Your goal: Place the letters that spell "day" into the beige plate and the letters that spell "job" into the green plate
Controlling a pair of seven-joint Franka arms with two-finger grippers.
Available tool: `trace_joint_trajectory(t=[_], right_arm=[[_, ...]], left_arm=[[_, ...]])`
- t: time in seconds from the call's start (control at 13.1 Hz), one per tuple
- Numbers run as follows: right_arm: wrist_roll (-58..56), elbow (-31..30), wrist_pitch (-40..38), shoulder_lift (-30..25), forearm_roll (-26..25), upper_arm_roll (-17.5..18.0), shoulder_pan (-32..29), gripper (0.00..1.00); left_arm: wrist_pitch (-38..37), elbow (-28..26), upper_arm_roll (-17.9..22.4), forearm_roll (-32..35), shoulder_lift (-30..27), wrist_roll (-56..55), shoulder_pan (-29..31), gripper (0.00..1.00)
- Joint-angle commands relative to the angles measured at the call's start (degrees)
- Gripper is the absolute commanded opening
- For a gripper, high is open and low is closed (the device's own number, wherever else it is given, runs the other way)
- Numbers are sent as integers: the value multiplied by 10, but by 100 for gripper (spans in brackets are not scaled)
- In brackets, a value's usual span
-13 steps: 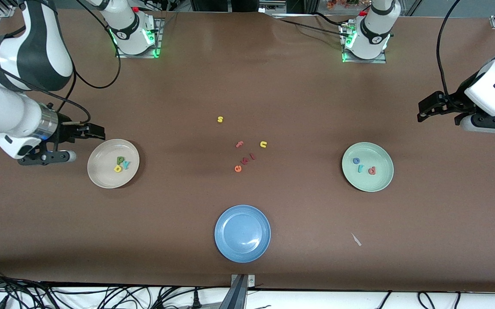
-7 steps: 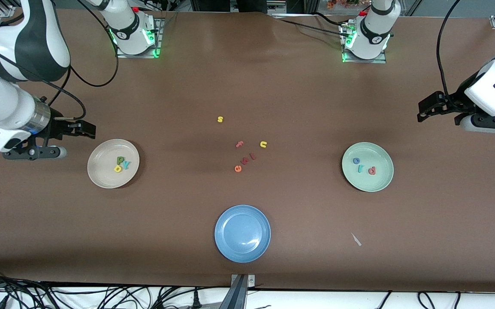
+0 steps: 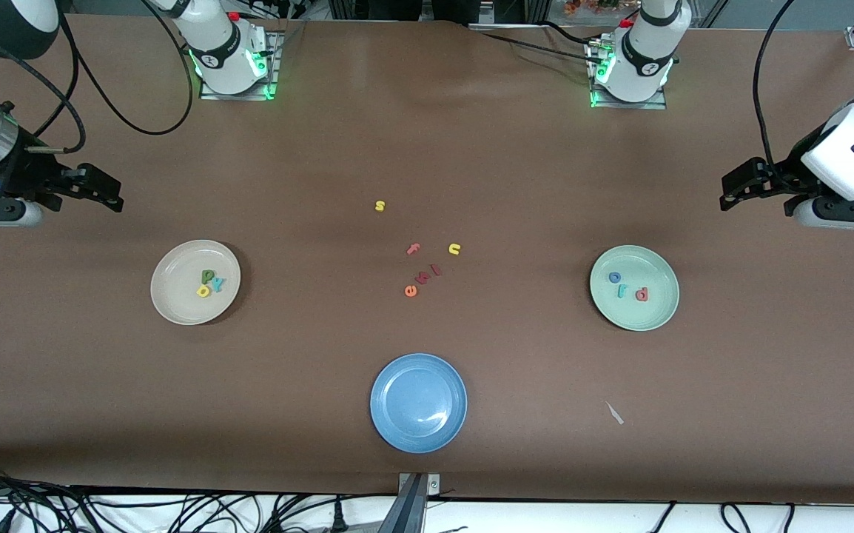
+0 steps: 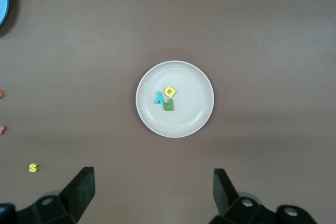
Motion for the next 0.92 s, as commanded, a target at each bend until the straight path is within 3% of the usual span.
trace_joint_trajectory(t=[0.0,0.54,0.84], right_arm=[[4,-15,-11,-35,4,12,-17,100],[-1,7,-23,-42,-2,10,-17,100],[-2,31,-93,-28,2,9,-18,100]], left_arm=[[-4,11,-2,6,4,11,3,100],[-4,12,-2,7,5,11,3,100],[-4,12,-2,7,4,11,3,100]])
